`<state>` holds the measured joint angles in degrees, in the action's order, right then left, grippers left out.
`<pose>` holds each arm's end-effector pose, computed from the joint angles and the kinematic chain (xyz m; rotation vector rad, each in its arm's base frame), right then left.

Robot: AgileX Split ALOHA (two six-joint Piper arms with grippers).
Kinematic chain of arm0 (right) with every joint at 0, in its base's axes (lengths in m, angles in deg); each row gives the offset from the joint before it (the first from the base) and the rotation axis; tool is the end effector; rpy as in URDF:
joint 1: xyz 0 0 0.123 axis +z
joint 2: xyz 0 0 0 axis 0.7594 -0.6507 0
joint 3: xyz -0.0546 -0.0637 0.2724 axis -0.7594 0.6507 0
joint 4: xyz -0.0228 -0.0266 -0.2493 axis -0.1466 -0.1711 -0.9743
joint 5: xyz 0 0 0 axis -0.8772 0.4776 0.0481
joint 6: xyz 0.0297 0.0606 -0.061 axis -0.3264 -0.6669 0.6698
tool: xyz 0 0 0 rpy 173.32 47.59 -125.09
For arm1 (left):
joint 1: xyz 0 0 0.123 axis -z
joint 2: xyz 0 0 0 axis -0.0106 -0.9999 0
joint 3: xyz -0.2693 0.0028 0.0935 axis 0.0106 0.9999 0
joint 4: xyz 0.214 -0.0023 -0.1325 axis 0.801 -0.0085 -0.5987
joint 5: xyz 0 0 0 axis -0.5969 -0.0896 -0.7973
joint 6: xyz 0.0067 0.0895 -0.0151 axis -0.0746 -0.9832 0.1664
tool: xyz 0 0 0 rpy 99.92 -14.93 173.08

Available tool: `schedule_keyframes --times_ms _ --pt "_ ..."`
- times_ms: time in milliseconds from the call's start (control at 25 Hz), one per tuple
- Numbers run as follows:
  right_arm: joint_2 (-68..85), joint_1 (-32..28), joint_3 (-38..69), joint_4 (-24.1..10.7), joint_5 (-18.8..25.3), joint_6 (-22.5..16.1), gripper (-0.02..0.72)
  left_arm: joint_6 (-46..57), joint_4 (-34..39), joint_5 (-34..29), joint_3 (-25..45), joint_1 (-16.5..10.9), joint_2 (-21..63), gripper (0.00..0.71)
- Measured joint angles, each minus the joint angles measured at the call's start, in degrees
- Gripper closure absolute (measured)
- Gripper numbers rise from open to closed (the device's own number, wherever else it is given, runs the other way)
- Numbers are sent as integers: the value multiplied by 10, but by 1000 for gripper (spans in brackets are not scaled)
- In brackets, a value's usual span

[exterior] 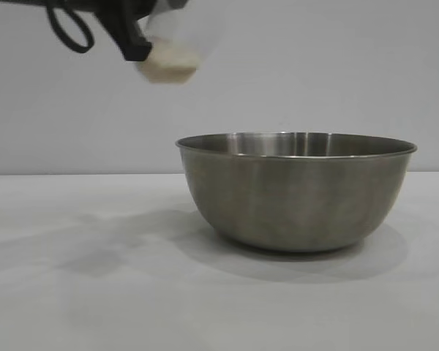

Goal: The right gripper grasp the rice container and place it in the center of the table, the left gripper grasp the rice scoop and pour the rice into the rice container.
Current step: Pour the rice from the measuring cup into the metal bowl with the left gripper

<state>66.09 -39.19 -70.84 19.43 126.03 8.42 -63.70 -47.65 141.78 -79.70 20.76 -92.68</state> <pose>-0.0117 0.0083 0.2678 -0.3124 2.0968 0.1930 0.3199 -0.1762 0.2171 1.2894 0.7659 0.1792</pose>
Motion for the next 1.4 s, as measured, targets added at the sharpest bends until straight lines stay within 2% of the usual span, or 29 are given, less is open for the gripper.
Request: schedule_keyframes --times_ms 160,440,720,880,1200,1320,1400 --pt "0 0 0 0 0 0 316 -100 74 -80 -41 29 0 710" --pt "0 0 0 0 0 0 316 -333 195 -156 -74 66 -25 710" --pt "0 0 0 0 0 0 316 -497 214 -167 -97 96 -45 710" --pt "0 0 0 0 0 0 316 -544 217 -167 -98 99 -46 710" --pt "0 0 0 0 0 0 316 -532 204 -167 -98 99 -50 710" --pt "0 0 0 0 0 0 316 -375 117 -150 -98 99 -50 710" --pt "0 0 0 0 0 0 316 -246 15 -124 -98 99 -50 710"
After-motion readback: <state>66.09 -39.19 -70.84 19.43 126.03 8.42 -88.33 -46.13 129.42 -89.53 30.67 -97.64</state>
